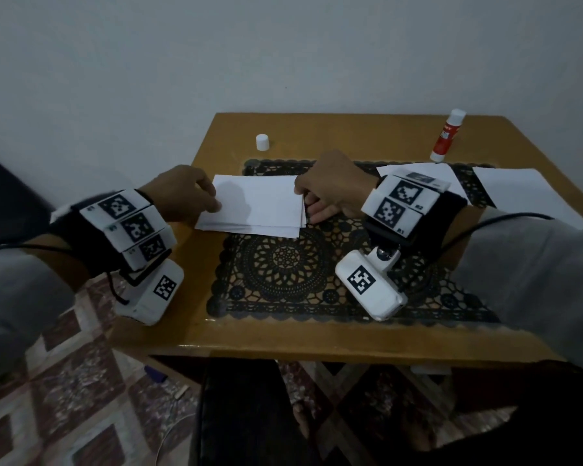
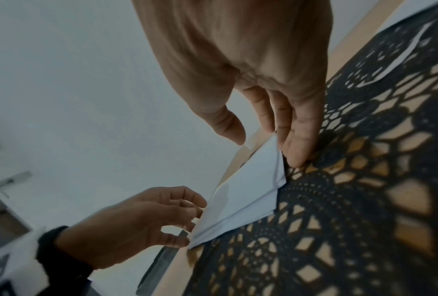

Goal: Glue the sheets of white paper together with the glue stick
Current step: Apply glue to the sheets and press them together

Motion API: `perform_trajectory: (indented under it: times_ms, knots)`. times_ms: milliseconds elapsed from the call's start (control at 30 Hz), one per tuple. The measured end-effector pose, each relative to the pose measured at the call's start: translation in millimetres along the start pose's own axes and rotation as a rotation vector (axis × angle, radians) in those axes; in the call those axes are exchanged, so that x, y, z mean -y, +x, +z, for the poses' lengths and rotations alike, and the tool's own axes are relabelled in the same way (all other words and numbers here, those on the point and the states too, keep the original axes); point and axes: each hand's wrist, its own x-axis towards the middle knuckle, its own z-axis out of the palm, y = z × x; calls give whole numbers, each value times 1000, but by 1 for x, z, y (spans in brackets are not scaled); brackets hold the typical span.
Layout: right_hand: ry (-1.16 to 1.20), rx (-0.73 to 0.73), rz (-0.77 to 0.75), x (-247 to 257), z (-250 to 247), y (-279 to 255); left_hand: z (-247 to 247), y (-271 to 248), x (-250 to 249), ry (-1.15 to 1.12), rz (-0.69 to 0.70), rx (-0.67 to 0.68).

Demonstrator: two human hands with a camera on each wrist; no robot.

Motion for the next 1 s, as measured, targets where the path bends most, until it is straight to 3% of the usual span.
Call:
perform_trajectory:
  times_ms: [100, 433, 600, 700, 800, 900, 1000]
  knots:
    - [17, -24, -1, -4, -2, -2, 2, -6, 1, 24, 15, 14]
    - [348, 177, 97, -10, -17, -23, 3, -14, -8, 39, -2, 19]
    - [372, 201, 46, -22, -36, -30, 3, -23, -16, 250, 36, 7]
    - [100, 9, -160, -34, -66, -42, 4, -31, -34, 369, 200, -85]
    - [-542, -277, -509, -59, -107, -49, 12, -40, -66, 341, 435, -131]
    - [-862, -380, -512, -89, -150, -47, 31, -46, -110, 360, 623, -40]
    - [-927, -470, -456, -112, -183, -44, 62, -50, -156, 490, 741, 153]
